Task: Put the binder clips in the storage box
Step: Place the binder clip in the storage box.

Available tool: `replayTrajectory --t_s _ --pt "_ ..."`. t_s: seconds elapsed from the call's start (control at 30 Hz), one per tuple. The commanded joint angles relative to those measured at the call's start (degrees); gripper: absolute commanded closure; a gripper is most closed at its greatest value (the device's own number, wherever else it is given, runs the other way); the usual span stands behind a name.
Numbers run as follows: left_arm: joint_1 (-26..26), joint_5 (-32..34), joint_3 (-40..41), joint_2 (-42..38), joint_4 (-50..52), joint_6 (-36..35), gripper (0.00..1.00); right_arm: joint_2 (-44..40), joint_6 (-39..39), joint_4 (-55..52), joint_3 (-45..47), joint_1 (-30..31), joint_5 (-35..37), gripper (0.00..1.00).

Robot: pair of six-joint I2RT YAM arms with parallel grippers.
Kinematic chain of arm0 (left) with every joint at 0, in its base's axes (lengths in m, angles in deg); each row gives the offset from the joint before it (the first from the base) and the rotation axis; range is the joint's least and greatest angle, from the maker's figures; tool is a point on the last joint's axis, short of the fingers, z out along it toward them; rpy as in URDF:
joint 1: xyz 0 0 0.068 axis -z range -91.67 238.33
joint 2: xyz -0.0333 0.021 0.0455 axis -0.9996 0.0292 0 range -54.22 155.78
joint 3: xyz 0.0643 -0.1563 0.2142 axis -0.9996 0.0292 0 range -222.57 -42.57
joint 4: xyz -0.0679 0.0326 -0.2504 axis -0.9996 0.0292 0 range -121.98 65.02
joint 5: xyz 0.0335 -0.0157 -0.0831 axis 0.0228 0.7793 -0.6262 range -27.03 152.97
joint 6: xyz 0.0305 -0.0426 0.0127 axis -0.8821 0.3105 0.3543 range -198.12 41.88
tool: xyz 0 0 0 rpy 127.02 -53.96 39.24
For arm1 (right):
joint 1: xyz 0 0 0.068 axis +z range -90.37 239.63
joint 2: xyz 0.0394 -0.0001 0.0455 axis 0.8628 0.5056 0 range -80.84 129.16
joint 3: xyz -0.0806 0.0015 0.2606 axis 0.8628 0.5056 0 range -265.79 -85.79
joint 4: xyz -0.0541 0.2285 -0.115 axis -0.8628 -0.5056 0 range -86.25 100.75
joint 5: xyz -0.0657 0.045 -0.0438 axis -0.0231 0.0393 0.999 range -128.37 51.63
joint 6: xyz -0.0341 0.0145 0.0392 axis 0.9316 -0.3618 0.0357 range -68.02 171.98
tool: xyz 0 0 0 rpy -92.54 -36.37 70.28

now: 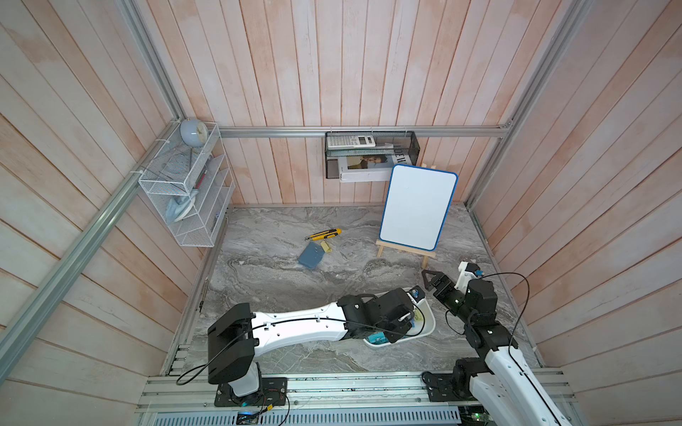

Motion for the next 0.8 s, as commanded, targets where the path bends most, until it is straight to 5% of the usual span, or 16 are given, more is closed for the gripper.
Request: replayTrajectory --t_s 0.0,0.33,0.63,0.77 --pt "0.05 2.45 -3.29 3.62 -2.15 -2.97 1.00 -2.60 -0.31 -5.15 -1.18 -0.29 0.61 0.08" --pt "-0.12 1.49 -7.66 14.20 -8.89 0.29 1.00 -19.51 -2.40 -23.05 -3.67 -0.31 17.61 0.11" --pt "-0.81 0.14 -7.33 15.31 -10.14 0.40 0.80 -20.17 -0.37 -25.00 -3.90 -0.28 17.32 0.12" --pt "-1.44 -1.14 -2.85 11.13 -14.95 3.15 0.56 -18.18 0.22 -25.36 -4.81 -0.33 17.50 0.12"
